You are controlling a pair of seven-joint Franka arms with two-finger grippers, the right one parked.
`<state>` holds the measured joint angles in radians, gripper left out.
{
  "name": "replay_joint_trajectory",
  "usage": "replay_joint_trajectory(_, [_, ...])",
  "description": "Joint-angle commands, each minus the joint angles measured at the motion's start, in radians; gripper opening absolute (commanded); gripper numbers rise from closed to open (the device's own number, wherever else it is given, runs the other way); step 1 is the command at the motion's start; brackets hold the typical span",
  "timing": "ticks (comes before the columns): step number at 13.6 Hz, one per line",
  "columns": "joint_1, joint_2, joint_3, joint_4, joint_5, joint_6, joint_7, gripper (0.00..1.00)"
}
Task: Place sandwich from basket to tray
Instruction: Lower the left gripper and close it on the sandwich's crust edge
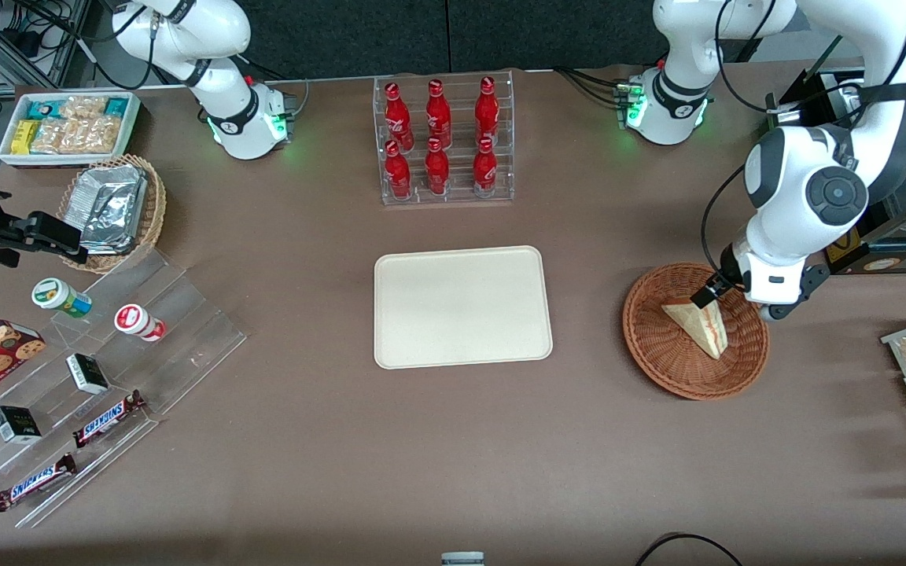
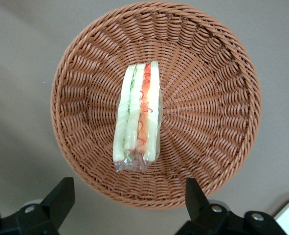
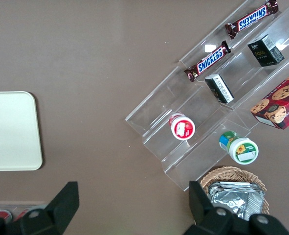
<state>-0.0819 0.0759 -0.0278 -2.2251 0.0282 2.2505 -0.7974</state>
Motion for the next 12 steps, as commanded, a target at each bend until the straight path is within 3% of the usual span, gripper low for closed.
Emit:
replay_joint_trajectory(1, [-0.002,0.042,0.003,-0.025,0.018,0.076,-0.025,1.0])
replay_joint_trajectory(4, [-0.001,0.06,0.02,-0.079,0.018,0.185,-0.025,1.0])
replay_joint_trajectory(10, [0.001,0.102,0.025,-0.081,0.059,0.196,-0.025,1.0])
replay_joint_trajectory(11, [0.001,0.111,0.025,-0.077,0.059,0.196,-0.025,0.84])
replay_joint_trajectory(12, [0.001,0.114,0.025,-0.073,0.059,0.196,-0.023,0.4])
